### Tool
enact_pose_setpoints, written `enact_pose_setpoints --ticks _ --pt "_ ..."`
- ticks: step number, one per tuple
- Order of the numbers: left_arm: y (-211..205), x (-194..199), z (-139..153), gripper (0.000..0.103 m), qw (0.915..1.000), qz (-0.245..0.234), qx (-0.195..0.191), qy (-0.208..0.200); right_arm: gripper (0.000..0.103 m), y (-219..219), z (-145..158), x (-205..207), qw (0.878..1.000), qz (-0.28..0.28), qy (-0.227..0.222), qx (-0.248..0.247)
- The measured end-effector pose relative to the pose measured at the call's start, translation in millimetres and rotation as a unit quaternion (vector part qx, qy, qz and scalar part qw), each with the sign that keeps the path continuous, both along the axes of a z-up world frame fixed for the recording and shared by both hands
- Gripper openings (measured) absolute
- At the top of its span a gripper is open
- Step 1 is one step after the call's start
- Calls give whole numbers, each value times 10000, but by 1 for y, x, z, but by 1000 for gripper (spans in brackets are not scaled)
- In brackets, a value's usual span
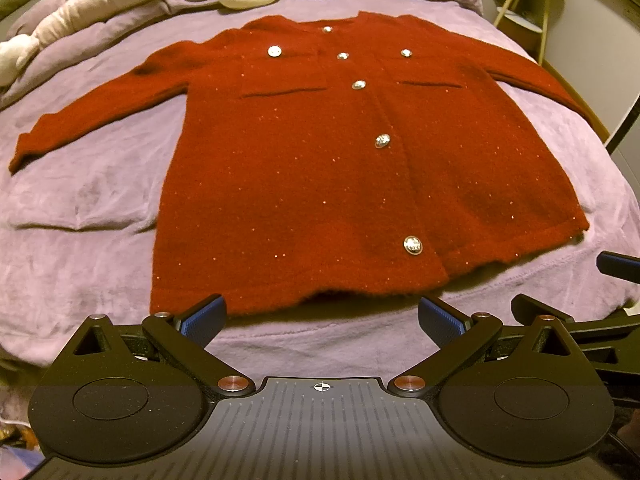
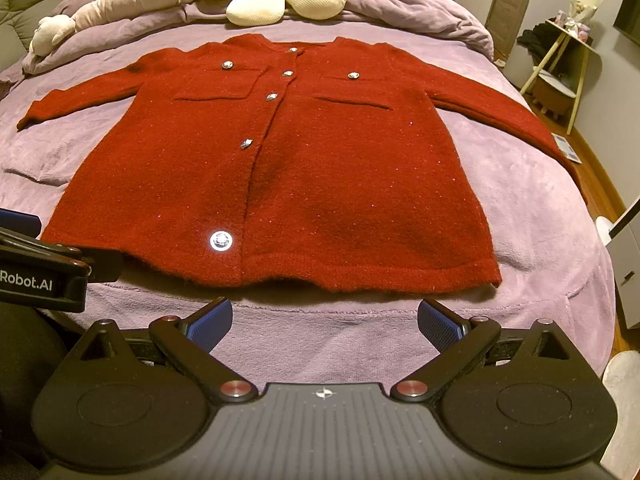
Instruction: Fold small clothes
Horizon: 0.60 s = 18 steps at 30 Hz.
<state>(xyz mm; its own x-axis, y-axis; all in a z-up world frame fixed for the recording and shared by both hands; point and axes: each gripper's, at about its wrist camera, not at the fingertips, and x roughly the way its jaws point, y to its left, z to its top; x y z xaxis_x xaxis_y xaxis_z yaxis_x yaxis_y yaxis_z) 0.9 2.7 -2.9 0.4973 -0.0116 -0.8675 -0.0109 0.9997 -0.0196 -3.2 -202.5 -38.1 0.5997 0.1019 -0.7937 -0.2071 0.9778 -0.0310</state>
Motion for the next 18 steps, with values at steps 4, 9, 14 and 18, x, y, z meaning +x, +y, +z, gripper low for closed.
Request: enact_pose_setpoints --ticks 4,9,14,18 --pt "0 0 -1 103 10000 -19 2 17 99 0 0 -1 10000 10 -10 9" --pt "-1 1 -1 103 10000 -34 1 26 99 1 0 0 10000 11 -11 24" --pt "-2 1 -2 103 10000 -64 9 37 99 0 0 1 10000 -2 -22 51" --pt "-2 1 -2 103 10000 -56 17 35 99 0 0 1 10000 -3 -24 56"
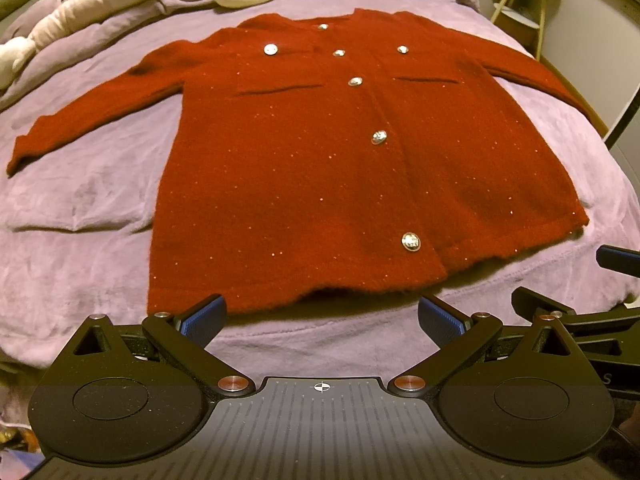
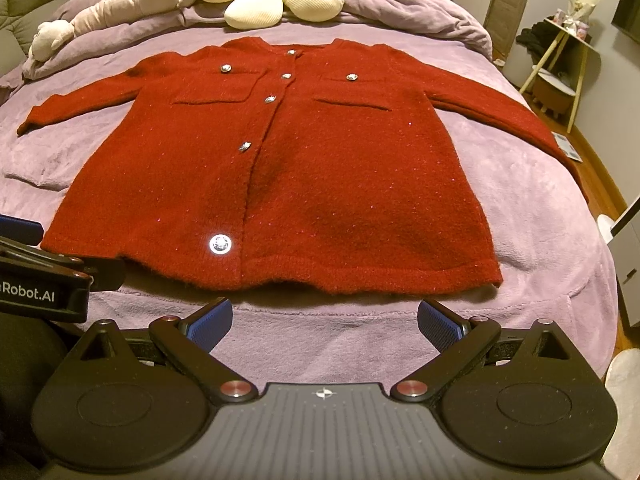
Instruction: Fold small clothes
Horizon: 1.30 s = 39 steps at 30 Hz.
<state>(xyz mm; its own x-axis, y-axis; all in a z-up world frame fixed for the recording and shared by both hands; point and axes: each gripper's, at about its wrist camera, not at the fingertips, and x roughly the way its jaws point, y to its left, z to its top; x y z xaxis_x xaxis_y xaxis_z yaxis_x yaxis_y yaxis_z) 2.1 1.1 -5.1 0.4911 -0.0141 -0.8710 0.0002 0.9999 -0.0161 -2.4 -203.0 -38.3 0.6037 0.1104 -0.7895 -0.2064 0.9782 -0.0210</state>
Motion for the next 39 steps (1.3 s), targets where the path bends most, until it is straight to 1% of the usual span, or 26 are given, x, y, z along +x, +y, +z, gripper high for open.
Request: enact_pose_setpoints --ticks 8,19,29,31,33,34,35,36,38,39 --pt "0 1 -2 103 10000 -5 13 35 99 -4 0 1 9999 -12 -22 114" --pt "-2 7 -8 103 9998 16 62 161 99 -9 -7 7 9997 -20 70 248" --pt "-3 13 -14 103 9995 -11 75 317 99 -15 -12 13 9984 35 132 552" --pt "-2 16 -16 103 9993 -27 19 363 99 -21 -13 16 9956 132 179 912" --pt "1 22 -14 103 9994 -41 -135 326 99 -37 -14 24 9861 217 169 1641" --pt "3 25 -13 103 9994 -22 -193 295 99 -45 -14 29 9812 153 153 1916" --pt "6 30 -11 103 9993 19 -289 219 99 -60 -15 39 9733 -14 84 2296" --pt "10 37 -9 103 9992 60 -383 117 99 -75 -15 49 9663 -196 -16 2567" --pt "14 52 -8 103 9988 164 -469 -26 99 -106 -19 73 9545 -685 -264 2891" --pt "17 59 -8 103 9985 218 -499 -90 99 -126 -22 88 9464 -966 -394 3058"
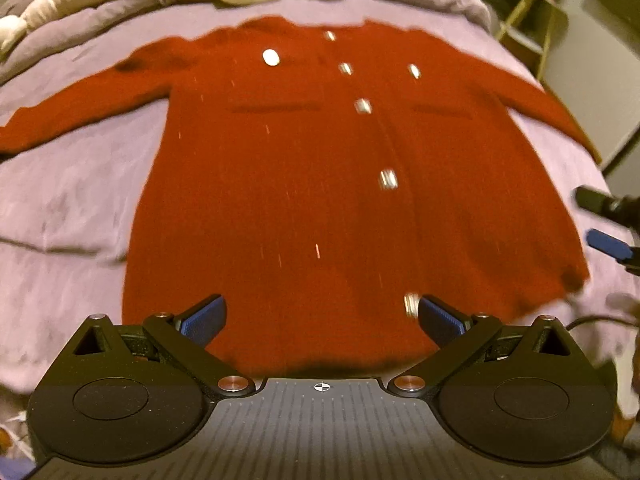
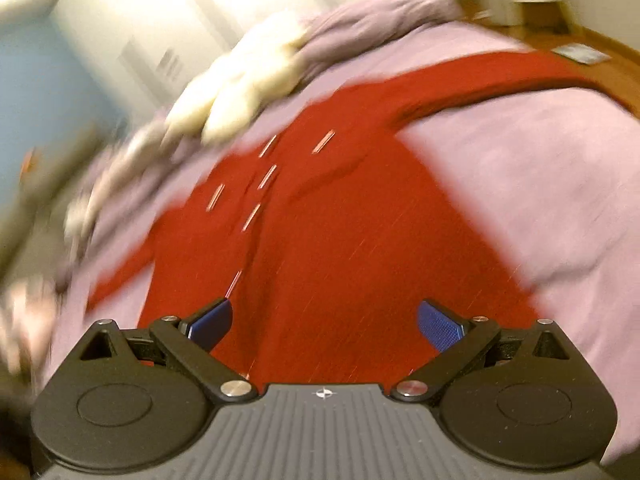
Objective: Fold small clothes
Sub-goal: 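Grasp the coat sleeve with the right gripper and lift it across the body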
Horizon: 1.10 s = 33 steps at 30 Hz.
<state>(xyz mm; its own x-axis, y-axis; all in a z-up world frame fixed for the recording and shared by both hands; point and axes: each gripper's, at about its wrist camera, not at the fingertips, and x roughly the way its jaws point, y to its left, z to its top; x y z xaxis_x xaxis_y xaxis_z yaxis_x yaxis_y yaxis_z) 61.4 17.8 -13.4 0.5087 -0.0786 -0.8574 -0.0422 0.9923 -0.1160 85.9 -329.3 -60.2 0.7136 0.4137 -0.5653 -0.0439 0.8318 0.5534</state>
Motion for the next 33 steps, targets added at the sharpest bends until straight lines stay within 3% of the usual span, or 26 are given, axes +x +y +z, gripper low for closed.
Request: enact_pose_setpoints --ticks 3,6,10,13,17,23,29,33 --pt "9 32 -5 103 9994 240 -43 -249 99 -62 -16 45 9942 -886 58 609" --pt "13 59 -14 103 9979 440 56 -478 99 -118 -40 75 9772 -1566 93 1432" --pt "17 85 -34 103 9973 646 82 -345 99 -165 -75 94 9532 -2221 156 2045" --pt "21 96 -48 103 9971 732 -114 -169 99 -188 -99 98 9340 -2353 92 2688" --pt "23 103 -63 103 9970 765 -69 27 88 -217 -92 109 9271 -2781 -302 2493" --pt "14 108 -74 103 9974 660 269 69 65 -260 -112 151 8973 -3452 63 2750" --pt "17 106 -74 103 9976 672 185 15 50 -282 -129 185 8702 -3922 273 2971" --pt "19 104 -73 103 9975 677 178 -43 44 -282 -130 205 8740 -3979 353 2768"
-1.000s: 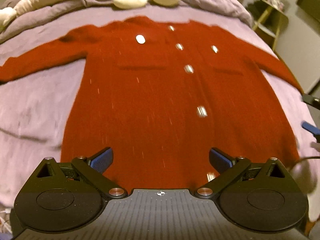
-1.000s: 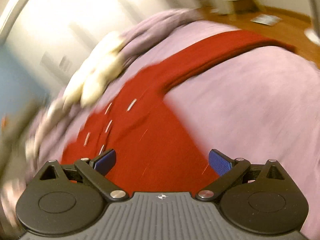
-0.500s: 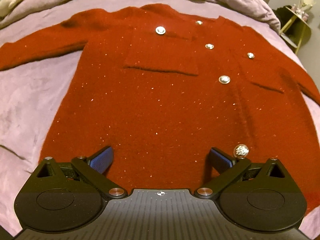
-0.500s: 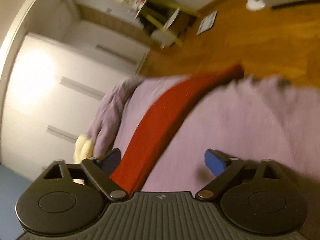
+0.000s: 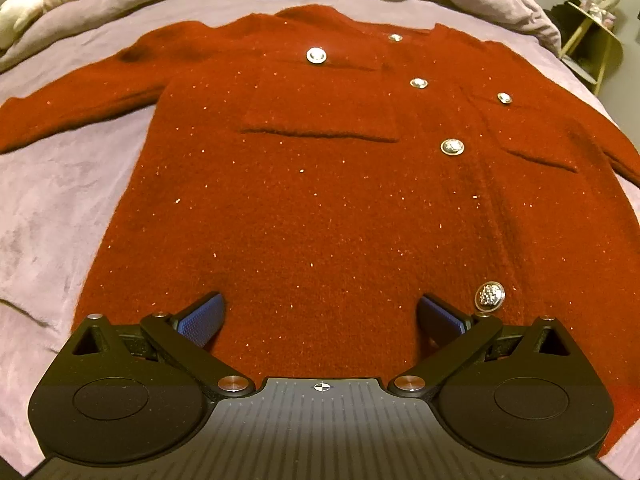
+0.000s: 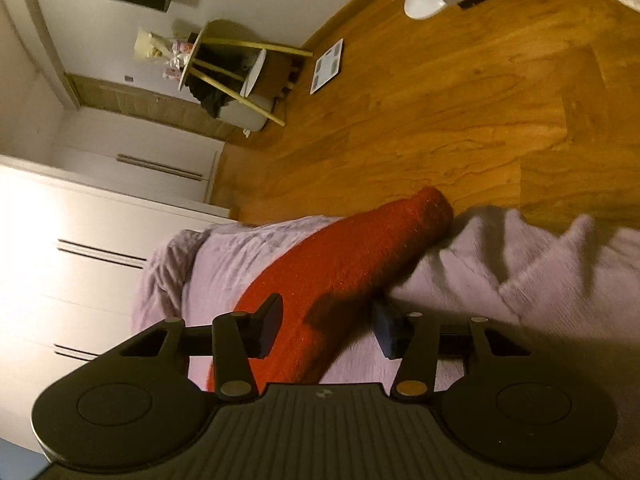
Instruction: Fold small clothes
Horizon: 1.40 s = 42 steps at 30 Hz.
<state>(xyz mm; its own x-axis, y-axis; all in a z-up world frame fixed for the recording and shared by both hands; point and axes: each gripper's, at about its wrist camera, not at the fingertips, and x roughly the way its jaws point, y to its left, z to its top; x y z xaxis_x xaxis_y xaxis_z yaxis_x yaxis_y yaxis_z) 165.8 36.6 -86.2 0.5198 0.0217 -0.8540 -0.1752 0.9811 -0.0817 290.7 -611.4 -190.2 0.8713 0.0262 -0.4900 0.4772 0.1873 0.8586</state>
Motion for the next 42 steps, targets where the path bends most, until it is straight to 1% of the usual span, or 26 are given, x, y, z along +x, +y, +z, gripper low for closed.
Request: enact_pose_setpoints --ticks 1,3,6,7,9,11,13,15,16,18,19,20,21,23,24,25,27,29,31,32,34,36,38,40,41,42 --pt "-1 -2 0 103 10000 1 11 -21 42 -1 1 5 9999 31 56 -93" --pt "-2 -4 1 103 10000 -10 41 -44 26 1 4 12 9992 125 183 -324" --pt "-2 -3 4 103 10000 -23 38 -21 15 0 10 14 9976 216 291 -593" --pt "-1 -3 5 103 10000 -12 22 -17 14 -1 14 13 9969 237 281 -694" --pt "0 -2 10 103 10000 17 -45 -14 12 8 33 14 9917 318 219 -1227" --pt "2 -2 18 103 9997 17 -210 -109 12 27 63 14 9766 531 56 -2082" --pt "3 1 29 103 9986 -55 -447 -289 11 54 94 15 9538 888 -263 -2858" --pt "1 8 42 103 9970 -214 -582 -470 11 99 130 13 9166 1525 -852 -3596" --pt "-2 13 48 103 9959 -343 -617 -571 11 123 145 11 8957 1843 -1094 -3897" --pt "-8 24 62 103 9929 -581 -656 -809 11 181 169 1 8388 2639 -1717 -4442" --pt "-10 28 67 103 9913 -663 -699 -897 12 212 174 -4 8101 3095 -1987 -4565" --pt "-12 37 74 103 9875 -816 -860 -1042 13 240 176 -9 7842 3533 -2123 -4638" --pt "-13 45 77 103 9838 -920 -1025 -1144 18 265 173 -13 7632 3925 -2150 -4661" --pt "-14 59 78 103 9773 -1009 -1391 -1242 23 301 160 -18 7366 4547 -2076 -4557" --pt "-12 70 75 103 9726 -1070 -1686 -1192 24 315 150 -21 7300 4777 -1980 -4469" --pt "-12 78 70 103 9704 -1068 -1854 -1123 24 323 142 -24 7290 4892 -1839 -4420" --pt "-9 95 58 103 9670 -948 -2134 -1015 24 329 128 -28 7387 4933 -1528 -4331" --pt "-7 111 42 99 9662 -814 -2300 -833 24 324 118 -34 7576 4863 -1335 -4144" --pt "-2 125 25 89 9630 -606 -2560 -581 26 319 109 -44 7787 4752 -1183 -3921" --pt "1 132 16 81 9581 -471 -2791 -446 26 312 105 -47 7923 4679 -1100 -3758" --pt "7 144 4 77 9489 -272 -3128 -322 27 300 95 -51 8108 4608 -994 -3469" --pt "8 154 -3 73 9455 -189 -3241 -258 28 294 89 -49 8224 4552 -923 -3285" --pt "5 164 -7 70 9466 -144 -3211 -249 28 292 81 -53 8287 4517 -874 -3187" --pt "4 171 -9 59 9463 -133 -3220 -250 28 293 76 -53 8349 4491 -846 -3067" --pt "3 174 -10 45 9462 -114 -3226 -210 28 294 74 -52 8386 4470 -854 -2994" --pt "2 177 -11 27 9460 -95 -3238 -147 28 294 73 -50 8416 4448 -852 -2943"
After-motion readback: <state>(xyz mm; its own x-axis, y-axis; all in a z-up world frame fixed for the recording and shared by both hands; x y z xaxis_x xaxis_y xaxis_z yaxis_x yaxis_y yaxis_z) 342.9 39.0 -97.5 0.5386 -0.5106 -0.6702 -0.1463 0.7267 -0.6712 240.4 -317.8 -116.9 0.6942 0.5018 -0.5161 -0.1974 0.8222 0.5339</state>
